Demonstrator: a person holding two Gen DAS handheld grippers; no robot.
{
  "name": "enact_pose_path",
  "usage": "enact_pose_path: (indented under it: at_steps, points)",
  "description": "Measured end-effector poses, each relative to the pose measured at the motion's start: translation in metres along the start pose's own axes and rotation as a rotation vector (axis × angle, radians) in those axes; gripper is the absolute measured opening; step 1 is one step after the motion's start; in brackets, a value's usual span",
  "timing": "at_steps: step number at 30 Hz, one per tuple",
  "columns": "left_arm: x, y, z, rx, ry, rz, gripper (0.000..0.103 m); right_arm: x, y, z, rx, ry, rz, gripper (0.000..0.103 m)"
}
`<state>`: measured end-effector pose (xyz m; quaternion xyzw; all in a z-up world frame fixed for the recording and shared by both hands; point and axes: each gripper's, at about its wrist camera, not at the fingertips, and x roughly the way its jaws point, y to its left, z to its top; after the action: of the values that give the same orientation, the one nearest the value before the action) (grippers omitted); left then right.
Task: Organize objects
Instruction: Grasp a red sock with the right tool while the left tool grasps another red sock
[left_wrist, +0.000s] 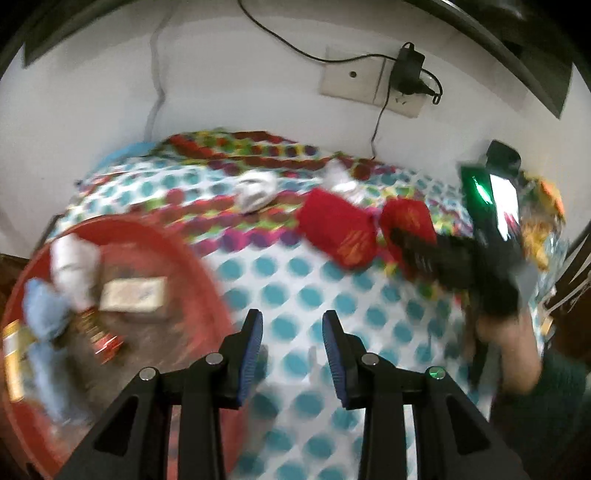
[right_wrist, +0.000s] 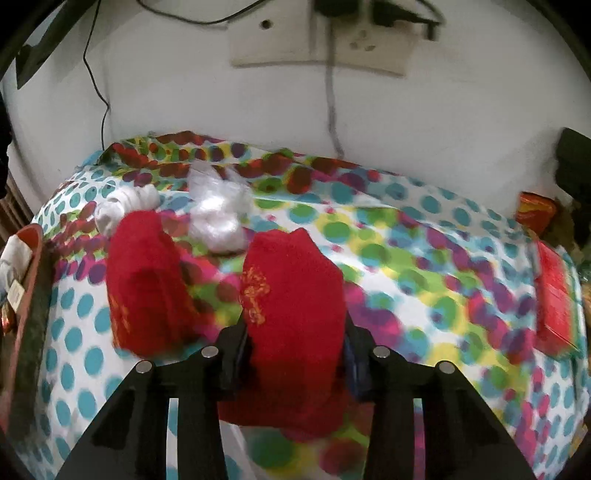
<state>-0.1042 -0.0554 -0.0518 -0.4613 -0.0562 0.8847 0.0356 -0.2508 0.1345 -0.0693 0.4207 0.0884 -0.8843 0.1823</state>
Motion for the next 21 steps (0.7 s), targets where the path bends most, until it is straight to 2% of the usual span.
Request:
enact_pose_path:
  at_steps: [3, 5, 8, 10, 13, 14, 17, 21]
  points:
    - [0.029, -0.02, 0.022, -0.035, 0.015, -0.015, 0.034, -0.014, -0.024, -0.019, 0.013, 0.007, -0.013, 0.038]
    - [0.048, -0.035, 0.037, -0.051, 0.019, 0.001, 0.034, -0.022, -0.034, -0.03, 0.005, 0.001, -0.019, 0.038]
    - [0.073, -0.054, 0.056, -0.063, 0.035, 0.019, 0.034, -0.028, -0.048, -0.039, 0.044, 0.006, 0.024, 0.039]
    - [0.086, -0.063, 0.066, -0.092, 0.044, -0.006, 0.034, -0.029, -0.05, -0.04, 0.053, 0.005, 0.041, 0.042]
    - [0.1, -0.072, 0.083, -0.14, 0.04, 0.014, 0.035, -0.027, -0.043, -0.039, 0.019, 0.013, 0.019, 0.045]
    - [0.103, -0.073, 0.086, -0.139, 0.031, 0.02, 0.04, -0.027, -0.043, -0.038, 0.021, 0.013, 0.023, 0.046]
    - [0.119, -0.071, 0.088, -0.147, 0.031, 0.082, 0.041, -0.028, -0.047, -0.038, 0.038, 0.01, 0.046, 0.046]
    - [0.121, -0.064, 0.081, -0.146, -0.023, 0.08, 0.041, -0.028, -0.047, -0.038, 0.034, 0.011, 0.044, 0.048]
